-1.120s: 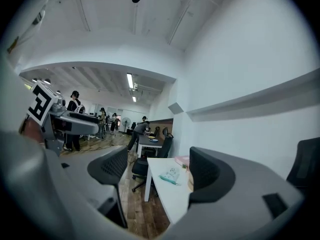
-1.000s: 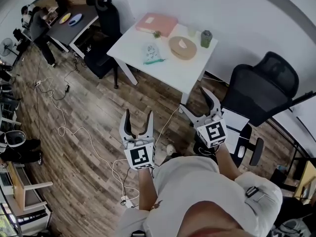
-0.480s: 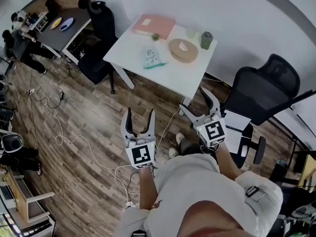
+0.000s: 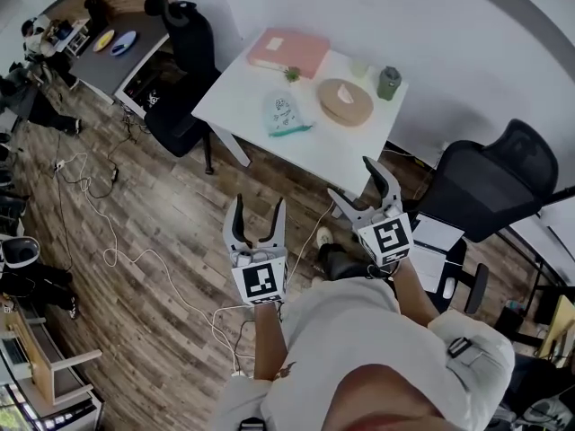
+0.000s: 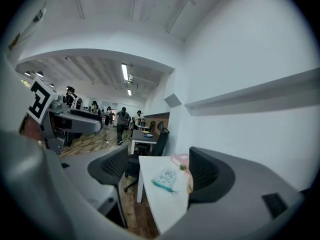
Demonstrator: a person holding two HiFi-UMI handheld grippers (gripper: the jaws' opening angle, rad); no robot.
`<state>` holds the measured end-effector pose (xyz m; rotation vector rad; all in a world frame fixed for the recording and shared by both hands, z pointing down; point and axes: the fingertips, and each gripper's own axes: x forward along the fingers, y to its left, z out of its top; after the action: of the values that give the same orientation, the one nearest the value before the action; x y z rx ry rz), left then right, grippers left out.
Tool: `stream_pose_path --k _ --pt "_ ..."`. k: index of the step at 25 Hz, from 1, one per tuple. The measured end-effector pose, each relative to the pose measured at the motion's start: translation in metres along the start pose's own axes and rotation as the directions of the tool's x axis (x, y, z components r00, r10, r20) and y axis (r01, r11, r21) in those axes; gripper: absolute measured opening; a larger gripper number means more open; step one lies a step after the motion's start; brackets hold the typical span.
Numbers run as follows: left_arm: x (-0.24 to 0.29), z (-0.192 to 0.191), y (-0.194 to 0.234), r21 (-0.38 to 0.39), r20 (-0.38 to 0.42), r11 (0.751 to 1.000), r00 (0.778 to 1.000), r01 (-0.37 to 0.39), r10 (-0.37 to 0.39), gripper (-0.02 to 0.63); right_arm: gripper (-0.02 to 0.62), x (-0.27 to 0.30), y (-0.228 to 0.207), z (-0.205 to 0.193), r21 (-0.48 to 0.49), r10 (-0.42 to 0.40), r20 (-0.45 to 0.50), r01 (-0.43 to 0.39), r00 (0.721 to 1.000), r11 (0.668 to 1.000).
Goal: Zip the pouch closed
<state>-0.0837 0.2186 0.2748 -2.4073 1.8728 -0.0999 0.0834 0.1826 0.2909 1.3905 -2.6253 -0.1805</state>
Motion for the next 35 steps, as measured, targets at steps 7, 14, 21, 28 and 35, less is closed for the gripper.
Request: stream_pose_path --k 7,14,21,28,35 --pt "0.06 0.001 0.017 0.011 -0.015 1.0 1.0 -0.023 0.023 0.321 0.382 0.057 -0.039 0.005 0.009 0.018 0.005 -0.018 1.0 1.0" --pt "0.118 0.006 0.025 0.023 -0.025 0.998 0.998 -0.05 0.051 0.318 0.377 0.105 -0.08 0.002 0.017 0.051 0.011 -0.052 0.999 0.999" --pt "0.163 0.003 0.026 0.025 -0.045 0.997 0.996 -0.07 0.071 0.314 0.374 0.138 -0.117 -0.003 0.037 0.058 0.012 -0.058 0.998 0.998" --pt "0.196 -0.024 0.019 0.007 -0.093 0.998 0.994 -0.059 0.059 0.305 0.363 0.161 -0.139 -0.032 0.048 0.068 -0.037 -0.066 0.997 0.997" --pt "0.233 -0.067 0.023 -0.025 -0.156 0.999 0.988 -0.026 0.022 0.293 0.297 0.195 -0.148 -0.074 0.049 0.083 -0.125 -0.077 0.989 0.996"
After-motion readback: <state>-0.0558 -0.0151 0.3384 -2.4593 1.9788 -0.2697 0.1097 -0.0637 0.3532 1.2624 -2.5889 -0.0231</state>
